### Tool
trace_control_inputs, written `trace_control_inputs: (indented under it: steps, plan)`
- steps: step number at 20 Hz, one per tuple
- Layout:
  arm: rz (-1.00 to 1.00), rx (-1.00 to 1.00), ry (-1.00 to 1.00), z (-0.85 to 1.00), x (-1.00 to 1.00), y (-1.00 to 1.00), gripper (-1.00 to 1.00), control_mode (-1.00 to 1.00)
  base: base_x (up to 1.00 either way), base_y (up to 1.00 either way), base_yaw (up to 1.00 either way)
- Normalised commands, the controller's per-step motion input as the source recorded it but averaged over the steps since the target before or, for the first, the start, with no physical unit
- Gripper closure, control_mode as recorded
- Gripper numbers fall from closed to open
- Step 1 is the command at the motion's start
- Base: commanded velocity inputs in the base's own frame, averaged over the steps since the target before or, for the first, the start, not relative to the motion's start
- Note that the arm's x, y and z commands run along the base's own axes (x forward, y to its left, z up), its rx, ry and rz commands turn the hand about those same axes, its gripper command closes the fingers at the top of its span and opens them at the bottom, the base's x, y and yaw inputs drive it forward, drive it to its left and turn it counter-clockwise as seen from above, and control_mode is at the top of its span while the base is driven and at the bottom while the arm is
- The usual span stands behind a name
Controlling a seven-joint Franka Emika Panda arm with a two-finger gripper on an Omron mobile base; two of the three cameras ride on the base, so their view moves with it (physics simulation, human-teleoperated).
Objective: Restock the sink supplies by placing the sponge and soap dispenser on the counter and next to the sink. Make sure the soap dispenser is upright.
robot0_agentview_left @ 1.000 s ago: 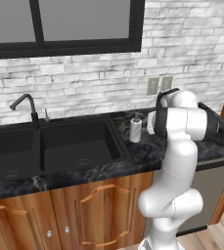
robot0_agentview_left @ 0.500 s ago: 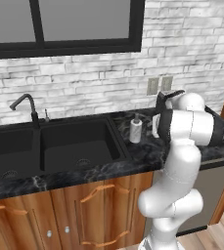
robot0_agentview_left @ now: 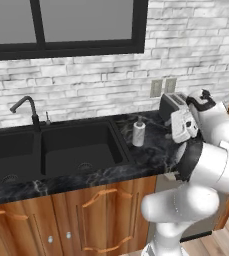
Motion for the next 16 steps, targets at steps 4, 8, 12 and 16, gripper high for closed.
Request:
trace_control_inputs:
  steps: [4, 8, 12, 16]
  plan:
    - [0.08, -0.31, -0.17, 0.44, -1.0, -0.01, -1.0, -1.0, 0.0, 0.0, 0.0]
    - [0.17, -0.42, -0.11, 0.18, -0.98, -0.01, -1.0, -1.0, 0.0, 0.0, 0.0]
    - [0.27, -0.48, -0.02, 0.01, -0.84, 0.0, -1.0, -1.0, 0.0, 0.0, 0.0]
    - [0.33, -0.53, 0.0, 0.04, -0.7, 0.0, -1.0, -1.0, 0.0, 0.0, 0.0]
